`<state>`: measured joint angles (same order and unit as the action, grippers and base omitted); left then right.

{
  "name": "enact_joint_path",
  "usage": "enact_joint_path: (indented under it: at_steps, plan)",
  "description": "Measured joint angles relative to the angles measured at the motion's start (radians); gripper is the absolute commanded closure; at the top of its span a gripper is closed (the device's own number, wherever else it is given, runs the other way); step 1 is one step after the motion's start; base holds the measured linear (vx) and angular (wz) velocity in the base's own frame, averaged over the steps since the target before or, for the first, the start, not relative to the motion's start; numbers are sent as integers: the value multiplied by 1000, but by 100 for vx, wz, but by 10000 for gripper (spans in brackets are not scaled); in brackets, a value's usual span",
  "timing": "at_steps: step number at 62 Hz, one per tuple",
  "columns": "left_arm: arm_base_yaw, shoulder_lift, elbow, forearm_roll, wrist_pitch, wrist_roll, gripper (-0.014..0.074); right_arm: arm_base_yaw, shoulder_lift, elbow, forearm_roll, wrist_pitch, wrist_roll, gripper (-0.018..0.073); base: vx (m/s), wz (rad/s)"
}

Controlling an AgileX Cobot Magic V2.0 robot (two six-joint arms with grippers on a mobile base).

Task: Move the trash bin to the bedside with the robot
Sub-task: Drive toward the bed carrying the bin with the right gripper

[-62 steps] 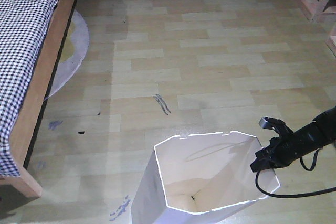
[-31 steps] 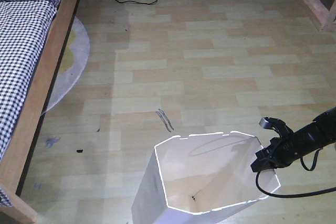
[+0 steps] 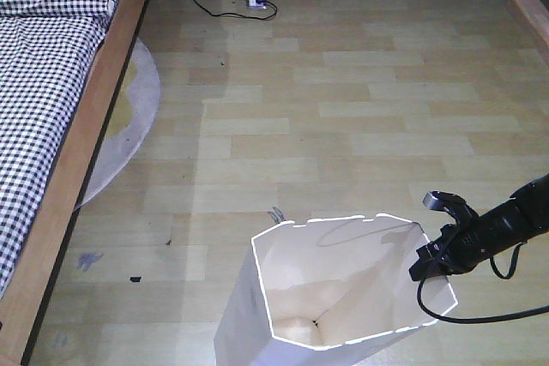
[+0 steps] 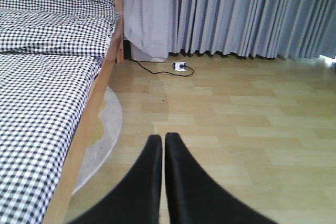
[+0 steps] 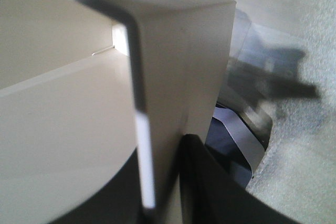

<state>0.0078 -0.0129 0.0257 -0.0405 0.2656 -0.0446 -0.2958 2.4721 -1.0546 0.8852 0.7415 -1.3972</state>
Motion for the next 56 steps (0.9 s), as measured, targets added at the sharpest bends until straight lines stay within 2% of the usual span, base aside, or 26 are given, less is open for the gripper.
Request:
enact_joint_path:
  at_steps: [56]
  plan:
    - [0, 0, 0, 0, 0, 0, 602, 0, 0, 0, 0, 1, 0, 564, 22, 2]
